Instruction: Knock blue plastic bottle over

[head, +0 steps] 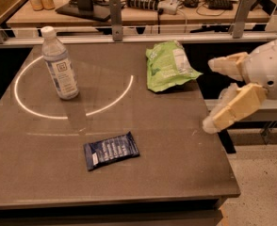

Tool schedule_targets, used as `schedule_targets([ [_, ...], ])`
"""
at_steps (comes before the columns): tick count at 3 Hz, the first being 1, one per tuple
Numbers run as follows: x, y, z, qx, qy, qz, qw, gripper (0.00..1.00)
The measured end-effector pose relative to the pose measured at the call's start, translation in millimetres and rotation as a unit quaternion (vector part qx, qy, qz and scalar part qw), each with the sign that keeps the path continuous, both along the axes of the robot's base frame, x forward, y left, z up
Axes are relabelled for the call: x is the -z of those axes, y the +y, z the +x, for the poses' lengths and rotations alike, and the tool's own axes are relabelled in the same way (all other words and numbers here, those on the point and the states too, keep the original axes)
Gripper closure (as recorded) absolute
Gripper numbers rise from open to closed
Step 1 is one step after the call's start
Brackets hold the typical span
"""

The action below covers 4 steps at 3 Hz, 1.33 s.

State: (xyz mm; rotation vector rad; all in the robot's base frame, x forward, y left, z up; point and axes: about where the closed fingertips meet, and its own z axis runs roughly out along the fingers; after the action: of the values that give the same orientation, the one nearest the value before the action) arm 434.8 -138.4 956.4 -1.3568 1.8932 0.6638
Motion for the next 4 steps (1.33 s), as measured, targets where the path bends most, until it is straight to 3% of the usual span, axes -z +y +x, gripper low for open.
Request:
schedule_targets([
  [1,-18.3,38.8,-2.0,-0.016,-0.027,0.067,0.9973,0.00],
  [2,-24.1,45.6,-3.4,-0.020,-0.030,0.075,0.9965,0.00],
  [3,-9.6,66.5,7.4,-0.013,-0.031,0.085,0.9958,0.00],
  [4,5.1,103.9,43.3,-0.010,-0.053,0.109,0.9926,0.00],
])
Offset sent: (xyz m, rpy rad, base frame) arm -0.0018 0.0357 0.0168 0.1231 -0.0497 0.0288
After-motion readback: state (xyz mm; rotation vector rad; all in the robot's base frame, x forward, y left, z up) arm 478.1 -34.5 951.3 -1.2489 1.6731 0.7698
